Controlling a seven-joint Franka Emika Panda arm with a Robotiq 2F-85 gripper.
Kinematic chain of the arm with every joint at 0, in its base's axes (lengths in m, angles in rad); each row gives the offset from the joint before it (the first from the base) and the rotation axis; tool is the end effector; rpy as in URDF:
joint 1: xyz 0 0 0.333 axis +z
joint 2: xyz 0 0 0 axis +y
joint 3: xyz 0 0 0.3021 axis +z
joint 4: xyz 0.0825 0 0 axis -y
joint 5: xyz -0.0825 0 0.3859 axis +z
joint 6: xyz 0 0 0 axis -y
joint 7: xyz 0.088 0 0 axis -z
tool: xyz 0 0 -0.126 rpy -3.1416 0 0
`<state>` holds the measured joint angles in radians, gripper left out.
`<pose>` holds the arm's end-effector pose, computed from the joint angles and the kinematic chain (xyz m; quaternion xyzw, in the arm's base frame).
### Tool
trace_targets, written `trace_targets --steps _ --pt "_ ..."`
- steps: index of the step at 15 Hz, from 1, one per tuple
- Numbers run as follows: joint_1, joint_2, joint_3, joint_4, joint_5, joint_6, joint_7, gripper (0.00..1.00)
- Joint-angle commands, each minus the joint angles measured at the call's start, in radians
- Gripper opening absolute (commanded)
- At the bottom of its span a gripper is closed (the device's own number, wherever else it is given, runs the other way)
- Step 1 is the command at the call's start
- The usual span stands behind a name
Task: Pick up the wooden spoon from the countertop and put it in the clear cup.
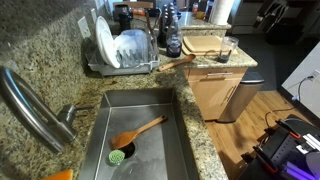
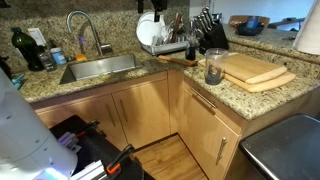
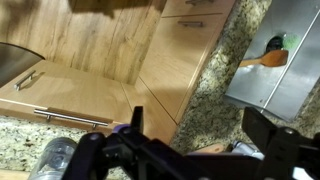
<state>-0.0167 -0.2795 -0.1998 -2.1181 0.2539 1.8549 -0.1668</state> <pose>0.4743 -0.0852 0.5005 -0.9873 0.0558 -0.0322 0.1454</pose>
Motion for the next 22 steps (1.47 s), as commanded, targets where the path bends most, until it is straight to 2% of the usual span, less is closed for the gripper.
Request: trace_targets --steps 1,3,5,6,7,8,11,14,17,19,20,21,22 --pt "-0.003 0.068 0.066 0.019 0.100 0.187 0.156 1.00" --pt "0.016 0.094 0.130 0.007 0.130 0.367 0.275 1.00" --pt "0.016 0.115 0.197 -0.017 0.066 0.515 0.442 1.00" --pt "0.009 0.121 0.210 -0.018 0.013 0.467 0.510 1.00" --pt "0.010 0.116 0.213 -0.020 0.008 0.410 0.540 1.00" --pt "0.020 0.120 0.209 -0.007 0.032 0.446 0.484 1.00" --pt "0.019 0.129 0.215 -0.012 0.014 0.436 0.531 1.00" --pt "0.003 0.244 0.217 0.042 0.022 0.450 0.724 1.00" --pt "0.030 0.346 0.234 0.080 0.032 0.496 0.922 1.00" --pt "0.062 0.388 0.249 0.097 0.052 0.578 1.058 1.00" --pt "0.079 0.400 0.255 0.107 0.043 0.603 1.103 1.00" --pt "0.063 0.366 0.240 0.071 0.032 0.567 1.024 1.00" --pt "0.078 0.385 0.246 0.083 0.032 0.587 1.066 1.00"
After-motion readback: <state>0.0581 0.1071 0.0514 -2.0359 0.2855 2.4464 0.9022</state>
